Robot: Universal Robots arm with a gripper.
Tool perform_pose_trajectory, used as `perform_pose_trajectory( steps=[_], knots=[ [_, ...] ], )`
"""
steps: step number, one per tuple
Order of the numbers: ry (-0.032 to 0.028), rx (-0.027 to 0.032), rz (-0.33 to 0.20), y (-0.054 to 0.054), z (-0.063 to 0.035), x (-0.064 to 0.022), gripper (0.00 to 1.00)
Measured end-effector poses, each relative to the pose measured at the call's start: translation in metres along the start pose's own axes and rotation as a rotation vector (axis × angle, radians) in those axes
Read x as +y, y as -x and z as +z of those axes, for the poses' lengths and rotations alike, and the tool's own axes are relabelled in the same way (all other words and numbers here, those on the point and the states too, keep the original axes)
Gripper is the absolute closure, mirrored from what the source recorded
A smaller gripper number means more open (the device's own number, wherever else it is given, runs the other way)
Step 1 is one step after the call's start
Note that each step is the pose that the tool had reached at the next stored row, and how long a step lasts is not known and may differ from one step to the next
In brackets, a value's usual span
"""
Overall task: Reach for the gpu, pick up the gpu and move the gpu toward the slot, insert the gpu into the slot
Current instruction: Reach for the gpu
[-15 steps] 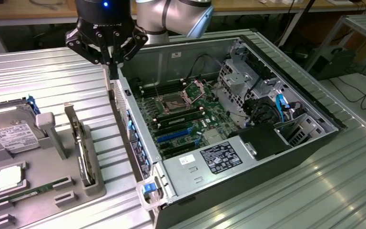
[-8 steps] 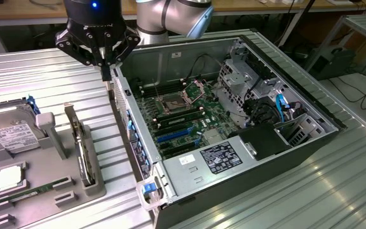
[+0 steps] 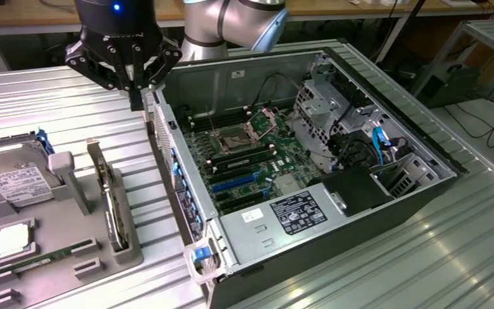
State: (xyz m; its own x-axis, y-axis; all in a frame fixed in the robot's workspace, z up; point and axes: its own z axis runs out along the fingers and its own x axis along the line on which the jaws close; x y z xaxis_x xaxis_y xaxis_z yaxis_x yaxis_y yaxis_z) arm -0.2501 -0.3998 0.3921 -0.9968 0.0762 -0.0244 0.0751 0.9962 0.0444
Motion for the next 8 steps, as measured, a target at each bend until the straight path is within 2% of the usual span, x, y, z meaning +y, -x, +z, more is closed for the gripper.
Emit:
perform_pose_trajectory(
  steps=[8],
  knots=[
    [-0.0002,0.0004,0.0,-0.0101,-0.0002,-0.001,0.89]
  ],
)
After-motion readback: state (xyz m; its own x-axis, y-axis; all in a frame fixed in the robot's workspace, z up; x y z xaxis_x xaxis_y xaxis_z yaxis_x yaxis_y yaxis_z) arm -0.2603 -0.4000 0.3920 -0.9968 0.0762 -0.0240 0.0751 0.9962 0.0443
